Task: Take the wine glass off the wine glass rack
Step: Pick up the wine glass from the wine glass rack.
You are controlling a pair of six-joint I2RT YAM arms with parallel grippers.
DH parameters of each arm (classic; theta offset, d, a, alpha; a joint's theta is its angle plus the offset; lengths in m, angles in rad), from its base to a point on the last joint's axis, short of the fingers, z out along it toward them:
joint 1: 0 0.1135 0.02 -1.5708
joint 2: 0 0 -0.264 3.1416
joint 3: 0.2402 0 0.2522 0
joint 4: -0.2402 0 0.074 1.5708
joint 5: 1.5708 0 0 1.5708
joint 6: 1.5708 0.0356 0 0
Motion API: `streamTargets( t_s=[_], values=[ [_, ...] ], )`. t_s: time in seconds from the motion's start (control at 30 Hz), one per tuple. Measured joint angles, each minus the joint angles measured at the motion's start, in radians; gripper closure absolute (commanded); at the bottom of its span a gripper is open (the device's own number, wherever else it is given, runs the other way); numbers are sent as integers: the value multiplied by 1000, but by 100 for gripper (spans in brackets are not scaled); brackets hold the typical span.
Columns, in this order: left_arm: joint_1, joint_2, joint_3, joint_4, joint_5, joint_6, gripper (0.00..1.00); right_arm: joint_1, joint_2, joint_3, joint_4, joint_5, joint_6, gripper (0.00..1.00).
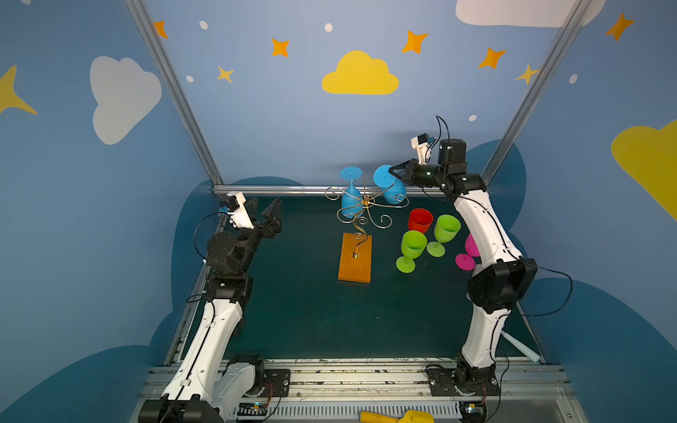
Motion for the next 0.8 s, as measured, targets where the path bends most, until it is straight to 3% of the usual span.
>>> streamTargets(
  t_s=[0.8],
  values=[
    [6, -3, 0, 0, 5, -4, 21, -48, -32, -152, 209, -129, 228, 100]
  ],
)
